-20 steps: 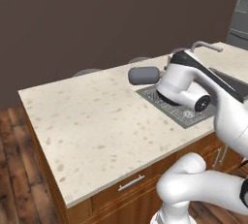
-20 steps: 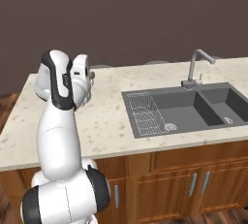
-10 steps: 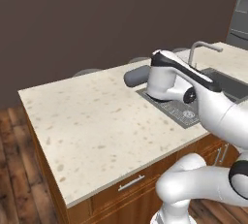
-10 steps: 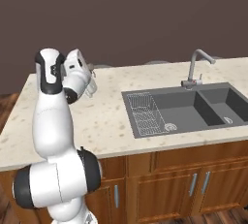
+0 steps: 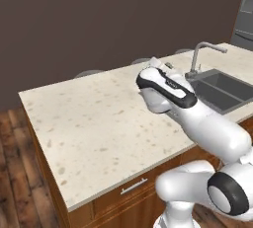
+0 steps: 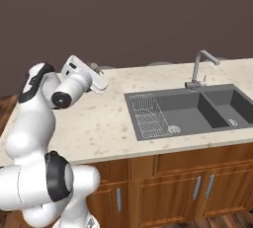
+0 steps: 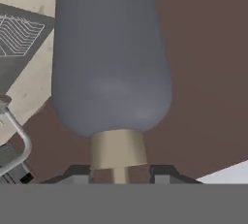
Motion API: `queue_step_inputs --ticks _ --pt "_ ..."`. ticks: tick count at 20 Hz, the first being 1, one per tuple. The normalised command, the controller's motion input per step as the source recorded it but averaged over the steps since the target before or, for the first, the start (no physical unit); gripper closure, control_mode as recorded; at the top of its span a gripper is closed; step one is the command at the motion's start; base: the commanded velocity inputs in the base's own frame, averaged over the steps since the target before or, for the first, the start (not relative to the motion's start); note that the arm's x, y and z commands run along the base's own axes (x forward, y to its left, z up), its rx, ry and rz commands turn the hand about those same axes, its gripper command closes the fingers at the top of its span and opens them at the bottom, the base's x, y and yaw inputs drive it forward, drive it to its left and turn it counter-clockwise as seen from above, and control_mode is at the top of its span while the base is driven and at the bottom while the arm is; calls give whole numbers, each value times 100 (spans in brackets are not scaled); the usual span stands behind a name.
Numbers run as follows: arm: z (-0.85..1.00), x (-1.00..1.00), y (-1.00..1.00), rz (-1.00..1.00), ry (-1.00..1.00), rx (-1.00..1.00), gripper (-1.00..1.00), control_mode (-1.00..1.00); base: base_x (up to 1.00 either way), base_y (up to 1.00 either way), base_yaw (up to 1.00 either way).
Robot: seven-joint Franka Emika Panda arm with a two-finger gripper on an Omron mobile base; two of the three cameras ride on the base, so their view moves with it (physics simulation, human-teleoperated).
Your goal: Restock the sink supplies by placing the sponge and soap dispenser on the counter and next to the sink. Make sure the soap dispenser is upright.
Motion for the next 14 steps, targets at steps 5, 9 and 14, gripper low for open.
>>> queue_step_inputs --ticks 5,9,14 --pt "6 0 -70 0 0 -64 100 -100 0 0 0" --pt "12 0 -54 0 5 -55 100 -100 0 0 0" --pt "-2 10 -9 0 46 -25 100 -100 0 0 0"
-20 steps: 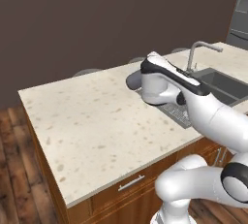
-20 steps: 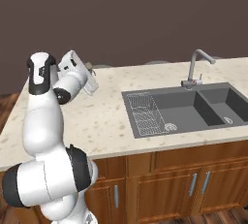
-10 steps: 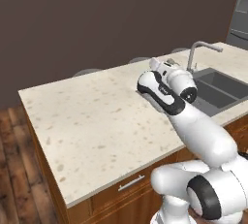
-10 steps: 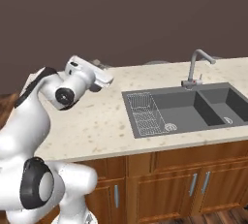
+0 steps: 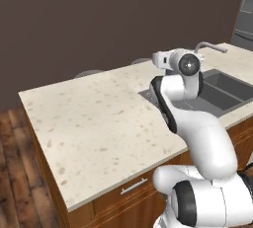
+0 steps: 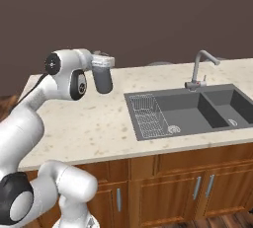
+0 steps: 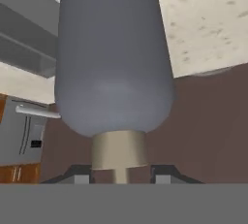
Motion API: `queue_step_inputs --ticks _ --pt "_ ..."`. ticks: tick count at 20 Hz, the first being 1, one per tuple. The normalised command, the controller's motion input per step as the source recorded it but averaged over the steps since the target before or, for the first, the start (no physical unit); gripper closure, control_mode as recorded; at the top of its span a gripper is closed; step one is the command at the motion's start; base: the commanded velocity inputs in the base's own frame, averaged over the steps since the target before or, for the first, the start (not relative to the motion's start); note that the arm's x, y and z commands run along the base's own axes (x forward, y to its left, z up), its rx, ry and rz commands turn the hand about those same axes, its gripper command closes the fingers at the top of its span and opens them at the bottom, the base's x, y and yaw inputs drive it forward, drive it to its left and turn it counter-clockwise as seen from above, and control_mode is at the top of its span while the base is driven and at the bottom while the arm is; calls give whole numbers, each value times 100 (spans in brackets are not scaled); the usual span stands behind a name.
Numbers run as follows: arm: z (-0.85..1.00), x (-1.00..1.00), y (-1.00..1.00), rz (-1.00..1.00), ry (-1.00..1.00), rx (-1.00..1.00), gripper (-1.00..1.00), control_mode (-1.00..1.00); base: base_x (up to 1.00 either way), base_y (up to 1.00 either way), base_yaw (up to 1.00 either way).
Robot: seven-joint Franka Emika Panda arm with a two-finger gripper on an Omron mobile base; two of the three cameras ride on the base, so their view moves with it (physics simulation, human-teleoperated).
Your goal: Restock the sink supplies by placing the sponge and soap dispenser on the counter and next to the sink. Make sure the soap dispenser is upright.
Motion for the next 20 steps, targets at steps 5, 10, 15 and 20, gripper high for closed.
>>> queue_step_inputs --ticks 5,10,15,20 --pt "-80 35 0 6 55 -7 100 -100 0 0 0" --pt "-91 14 -36 25 8 15 100 -100 0 0 0" --pt "-68 0 -34 40 -19 24 100 -100 0 0 0" --pt "-46 19 0 50 -18 12 100 -100 0 0 0"
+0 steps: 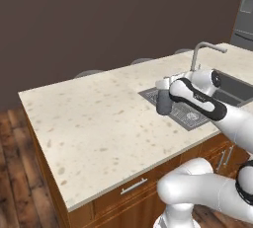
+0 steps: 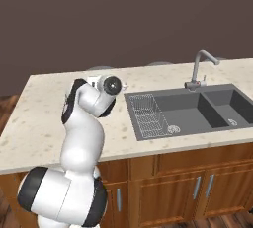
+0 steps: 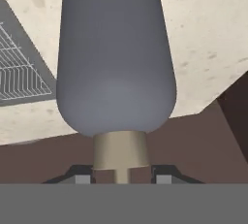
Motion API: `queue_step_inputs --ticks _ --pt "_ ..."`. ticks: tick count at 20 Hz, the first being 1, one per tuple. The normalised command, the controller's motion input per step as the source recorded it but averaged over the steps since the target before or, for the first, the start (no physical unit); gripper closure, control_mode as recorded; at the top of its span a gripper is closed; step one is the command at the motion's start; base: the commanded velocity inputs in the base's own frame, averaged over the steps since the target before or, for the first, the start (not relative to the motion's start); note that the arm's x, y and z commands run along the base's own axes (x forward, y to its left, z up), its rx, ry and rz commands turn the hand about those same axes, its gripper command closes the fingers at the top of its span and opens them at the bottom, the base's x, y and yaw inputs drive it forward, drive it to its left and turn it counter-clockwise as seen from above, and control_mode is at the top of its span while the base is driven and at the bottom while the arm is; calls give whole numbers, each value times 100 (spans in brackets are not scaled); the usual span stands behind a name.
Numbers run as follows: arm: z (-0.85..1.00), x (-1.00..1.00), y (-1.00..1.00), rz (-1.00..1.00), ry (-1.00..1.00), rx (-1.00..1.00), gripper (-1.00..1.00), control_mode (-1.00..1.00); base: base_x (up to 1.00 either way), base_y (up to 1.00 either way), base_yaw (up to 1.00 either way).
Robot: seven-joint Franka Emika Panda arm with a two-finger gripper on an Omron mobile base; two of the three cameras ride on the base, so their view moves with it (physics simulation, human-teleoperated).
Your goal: Restock the sink supplies by placing the sponge and soap dispenser on the counter and next to the sink. Make sure the soap dispenser is upright.
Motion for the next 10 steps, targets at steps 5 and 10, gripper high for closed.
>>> queue_step_inputs --ticks 5,10 --pt "-14 51 -17 44 -13 -1 100 -100 0 0 0" --pt "-20 42 -20 26 -1 -17 100 -100 0 0 0"
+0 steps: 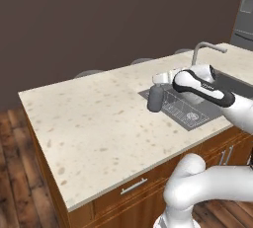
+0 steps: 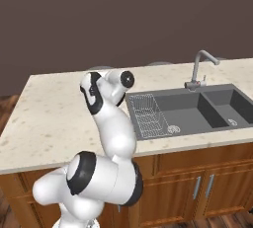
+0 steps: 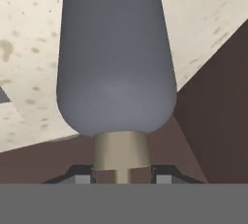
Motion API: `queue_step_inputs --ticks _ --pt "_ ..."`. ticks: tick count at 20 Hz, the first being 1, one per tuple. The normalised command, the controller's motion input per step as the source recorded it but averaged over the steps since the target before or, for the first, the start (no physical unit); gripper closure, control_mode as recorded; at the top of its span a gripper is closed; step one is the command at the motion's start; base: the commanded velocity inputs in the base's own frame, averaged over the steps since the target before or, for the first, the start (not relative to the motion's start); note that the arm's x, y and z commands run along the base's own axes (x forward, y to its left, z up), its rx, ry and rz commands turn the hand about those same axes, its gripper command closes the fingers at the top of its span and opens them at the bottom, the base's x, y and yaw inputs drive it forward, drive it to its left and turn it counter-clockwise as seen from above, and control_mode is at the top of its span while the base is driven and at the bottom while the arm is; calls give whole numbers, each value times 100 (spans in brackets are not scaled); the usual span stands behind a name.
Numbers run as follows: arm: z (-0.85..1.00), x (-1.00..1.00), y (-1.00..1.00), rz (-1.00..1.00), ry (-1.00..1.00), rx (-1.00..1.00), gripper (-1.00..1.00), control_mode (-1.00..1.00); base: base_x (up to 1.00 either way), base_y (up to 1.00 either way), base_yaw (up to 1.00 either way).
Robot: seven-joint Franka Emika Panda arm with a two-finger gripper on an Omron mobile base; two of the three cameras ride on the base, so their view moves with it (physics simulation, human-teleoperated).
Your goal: Restock the sink supplies by placing the sponge and soap dispenser on the counter and next to the sink. Make sure the soap dispenser is upright.
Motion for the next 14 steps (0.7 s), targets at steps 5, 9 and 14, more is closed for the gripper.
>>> queue_step_inputs --ticks 5,9,14 --pt "-77 25 0 10 -8 -28 100 -100 0 0 0" --pt "-83 27 0 11 -25 -11 100 -100 0 0 0" --pt "-75 40 0 15 -15 -2 100 -100 0 0 0"
